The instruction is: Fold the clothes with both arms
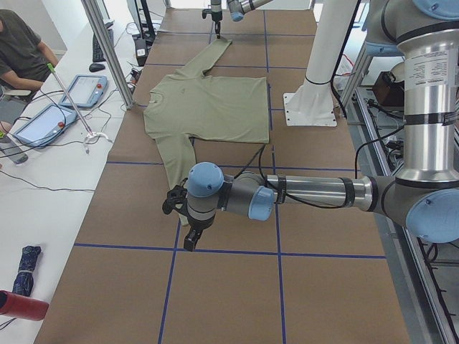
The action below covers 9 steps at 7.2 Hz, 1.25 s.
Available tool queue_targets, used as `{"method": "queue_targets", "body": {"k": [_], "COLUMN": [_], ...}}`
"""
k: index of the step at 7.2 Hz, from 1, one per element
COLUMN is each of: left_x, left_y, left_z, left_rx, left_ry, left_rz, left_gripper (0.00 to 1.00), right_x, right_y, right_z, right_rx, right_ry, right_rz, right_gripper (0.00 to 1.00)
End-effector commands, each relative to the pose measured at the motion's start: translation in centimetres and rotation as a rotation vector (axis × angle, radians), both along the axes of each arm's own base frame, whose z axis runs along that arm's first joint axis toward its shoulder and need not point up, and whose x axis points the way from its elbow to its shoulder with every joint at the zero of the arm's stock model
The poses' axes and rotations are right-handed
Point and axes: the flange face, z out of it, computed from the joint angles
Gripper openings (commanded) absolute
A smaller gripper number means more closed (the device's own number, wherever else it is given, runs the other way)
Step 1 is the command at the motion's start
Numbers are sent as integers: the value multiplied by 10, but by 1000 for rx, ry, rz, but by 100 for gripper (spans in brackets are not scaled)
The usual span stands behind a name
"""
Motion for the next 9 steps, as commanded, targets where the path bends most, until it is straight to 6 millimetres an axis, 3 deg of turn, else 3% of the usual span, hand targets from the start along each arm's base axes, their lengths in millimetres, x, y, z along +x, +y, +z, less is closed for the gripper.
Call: {"method": "queue_targets", "body": {"k": [1, 2, 4, 6, 7, 8, 9], "left_x": [0, 0, 0, 0, 0, 0, 1], "left_y": [0, -1, -1, -1, -1, -1, -1], "left_z": [-3, -3, -3, -2, -3, -2, -1], "left_rx": [6, 9, 8, 8, 10, 8, 7], "left_ry": [0, 0, 1, 0, 1, 1, 1], "left_rz": [1, 1, 2, 2, 2, 2, 4], "left_gripper": [100, 100, 100, 100, 100, 100, 100], "right_x": [0, -4, -74, -137, -208, -281, -327], "right_y": [4, 3, 21, -2, 1, 7, 12], "right_z": [-68, -112, -223, -348, -417, -503, -582], "right_rx": [73, 61, -23, -108, -136, -130, -92], "right_ry": [-72, -111, -214, -328, -369, -356, -315], "right_rz": [18, 78, 143, 249, 308, 419, 485], "right_gripper": [0, 0, 0, 0, 0, 0, 0]}}
